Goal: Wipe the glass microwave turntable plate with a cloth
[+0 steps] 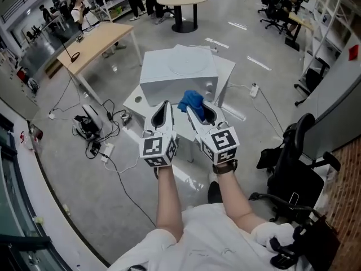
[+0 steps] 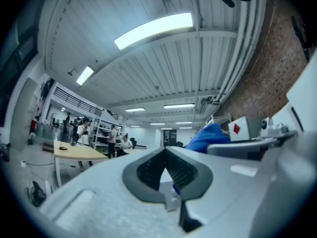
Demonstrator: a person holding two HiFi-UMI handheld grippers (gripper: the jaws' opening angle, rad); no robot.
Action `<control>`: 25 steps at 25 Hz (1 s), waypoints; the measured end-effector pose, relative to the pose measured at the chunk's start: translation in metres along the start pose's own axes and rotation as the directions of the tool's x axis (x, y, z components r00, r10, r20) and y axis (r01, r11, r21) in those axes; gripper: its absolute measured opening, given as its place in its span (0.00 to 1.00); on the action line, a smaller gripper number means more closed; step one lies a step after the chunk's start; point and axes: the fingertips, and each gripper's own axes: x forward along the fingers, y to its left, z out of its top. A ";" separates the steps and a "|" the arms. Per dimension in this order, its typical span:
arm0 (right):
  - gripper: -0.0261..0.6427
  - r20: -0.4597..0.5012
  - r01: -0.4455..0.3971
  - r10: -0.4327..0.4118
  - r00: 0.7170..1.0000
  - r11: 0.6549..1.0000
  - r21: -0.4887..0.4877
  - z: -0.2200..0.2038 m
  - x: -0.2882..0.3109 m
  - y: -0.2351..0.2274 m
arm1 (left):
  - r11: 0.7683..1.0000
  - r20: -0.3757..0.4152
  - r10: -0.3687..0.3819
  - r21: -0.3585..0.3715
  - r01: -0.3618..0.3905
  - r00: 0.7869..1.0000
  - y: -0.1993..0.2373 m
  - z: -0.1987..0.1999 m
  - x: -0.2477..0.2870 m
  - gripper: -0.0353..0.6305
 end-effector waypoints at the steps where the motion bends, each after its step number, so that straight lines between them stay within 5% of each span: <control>1: 0.21 0.010 -0.012 0.012 1.000 1.000 0.000 0.007 0.009 -0.007 | 0.999 0.010 0.038 0.011 -0.038 0.999 0.006 0.005 0.009 0.06; 8: 0.21 0.071 -0.026 0.026 0.997 1.000 0.000 0.040 0.056 -0.109 | 0.998 0.112 0.063 0.023 -0.066 0.992 -0.003 0.039 0.102 0.06; 16: 0.21 0.058 -0.117 0.116 0.992 0.993 0.016 0.029 0.104 -0.166 | 0.998 0.031 0.061 0.007 -0.061 0.998 -0.008 0.013 0.182 0.06; 25: 0.21 -0.020 -0.117 0.119 0.993 0.989 0.096 -0.009 0.161 -0.212 | 0.998 -0.012 0.065 -0.007 -0.065 0.998 0.029 -0.010 0.238 0.06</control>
